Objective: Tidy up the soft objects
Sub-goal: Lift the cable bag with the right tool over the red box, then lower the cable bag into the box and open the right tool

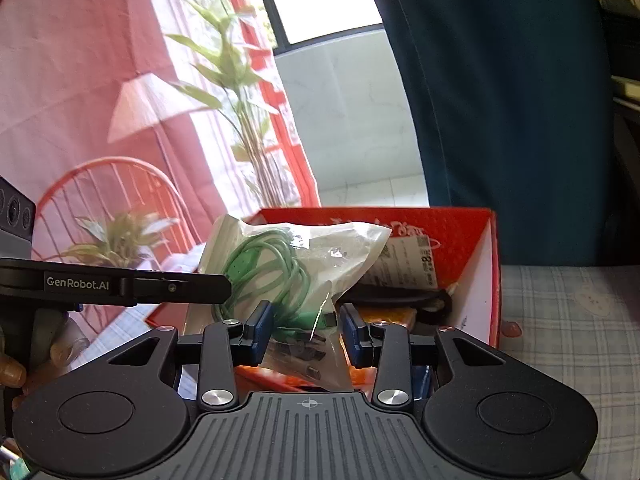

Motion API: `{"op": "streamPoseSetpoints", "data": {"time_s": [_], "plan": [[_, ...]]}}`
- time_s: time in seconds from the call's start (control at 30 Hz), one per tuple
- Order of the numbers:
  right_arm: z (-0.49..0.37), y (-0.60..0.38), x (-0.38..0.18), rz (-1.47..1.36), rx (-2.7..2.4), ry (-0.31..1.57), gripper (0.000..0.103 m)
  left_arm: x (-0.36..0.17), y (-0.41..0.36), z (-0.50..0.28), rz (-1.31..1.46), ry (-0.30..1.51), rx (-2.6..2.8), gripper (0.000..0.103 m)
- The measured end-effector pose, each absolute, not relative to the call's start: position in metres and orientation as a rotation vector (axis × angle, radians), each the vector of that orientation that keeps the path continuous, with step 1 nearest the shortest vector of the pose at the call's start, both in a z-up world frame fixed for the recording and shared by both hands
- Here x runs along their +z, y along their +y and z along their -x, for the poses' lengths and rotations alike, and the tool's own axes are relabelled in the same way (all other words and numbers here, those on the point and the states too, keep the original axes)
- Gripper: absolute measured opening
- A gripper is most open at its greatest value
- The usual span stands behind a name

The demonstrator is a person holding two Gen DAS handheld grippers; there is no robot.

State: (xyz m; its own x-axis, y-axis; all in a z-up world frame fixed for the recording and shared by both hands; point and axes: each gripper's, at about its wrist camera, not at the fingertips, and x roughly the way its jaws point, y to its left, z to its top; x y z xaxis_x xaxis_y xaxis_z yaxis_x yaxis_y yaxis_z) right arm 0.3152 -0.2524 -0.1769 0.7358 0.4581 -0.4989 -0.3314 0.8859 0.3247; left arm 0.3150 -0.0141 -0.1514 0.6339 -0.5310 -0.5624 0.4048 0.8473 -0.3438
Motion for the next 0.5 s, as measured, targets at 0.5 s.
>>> {"op": "streamPoseSetpoints", "data": {"time_s": [0.5], "plan": [[-0.347,-0.248,-0.219,-0.134,0.366,0.786,0.036,-0.191,-0.033,-0.347,0.163,0.874,-0.511,0.035]]}}
